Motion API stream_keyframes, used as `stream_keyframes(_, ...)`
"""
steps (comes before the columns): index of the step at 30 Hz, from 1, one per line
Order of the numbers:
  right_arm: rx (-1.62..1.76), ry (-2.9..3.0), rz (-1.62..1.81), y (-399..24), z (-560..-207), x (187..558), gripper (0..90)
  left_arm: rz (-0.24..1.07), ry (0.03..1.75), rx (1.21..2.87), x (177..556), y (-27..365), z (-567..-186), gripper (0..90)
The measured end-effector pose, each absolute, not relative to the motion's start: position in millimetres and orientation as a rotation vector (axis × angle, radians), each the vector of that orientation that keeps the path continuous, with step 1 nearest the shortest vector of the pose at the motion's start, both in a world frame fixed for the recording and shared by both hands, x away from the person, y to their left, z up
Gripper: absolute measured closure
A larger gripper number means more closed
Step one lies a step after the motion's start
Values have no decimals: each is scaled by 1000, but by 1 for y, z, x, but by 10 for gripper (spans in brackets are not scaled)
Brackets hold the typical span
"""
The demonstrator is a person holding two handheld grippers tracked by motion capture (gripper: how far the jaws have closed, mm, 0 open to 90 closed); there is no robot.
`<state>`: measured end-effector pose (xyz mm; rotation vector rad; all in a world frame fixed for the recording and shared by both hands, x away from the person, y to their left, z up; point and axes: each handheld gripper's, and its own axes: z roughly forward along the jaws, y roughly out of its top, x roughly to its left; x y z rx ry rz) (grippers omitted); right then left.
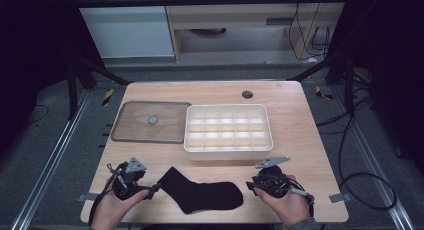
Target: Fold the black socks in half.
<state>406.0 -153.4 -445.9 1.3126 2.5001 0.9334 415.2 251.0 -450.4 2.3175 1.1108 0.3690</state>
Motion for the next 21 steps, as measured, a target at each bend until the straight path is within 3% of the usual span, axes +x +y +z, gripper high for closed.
stream_keyframes(4, 1263, 2543, 924, -139, -449, 404, 731, 370, 1098, 2344, 417, 242, -451, 276)
stream_keyframes(5, 1265, 2548, 928, -134, -453, 405, 678, 361, 1102, 2351, 420, 240, -452, 278)
stream_keyframes(8, 1279, 2569, 911, -129, -459, 406, 636, 364, 1101, 2374, 423, 237, -453, 278)
stream_keyframes(9, 1291, 2575, 902, -123, -462, 405, 554, 363, 1097, 2388, 425, 234, -453, 277)
stream_keyframes(14, 1267, 2586, 875, -111, -465, 398, 494, 351, 1094, 2426, 429, 230, -452, 288)
stream_keyframes(21, 1216, 2597, 843, -103, -467, 392, 522, 343, 1099, 2478, 436, 222, -451, 364)
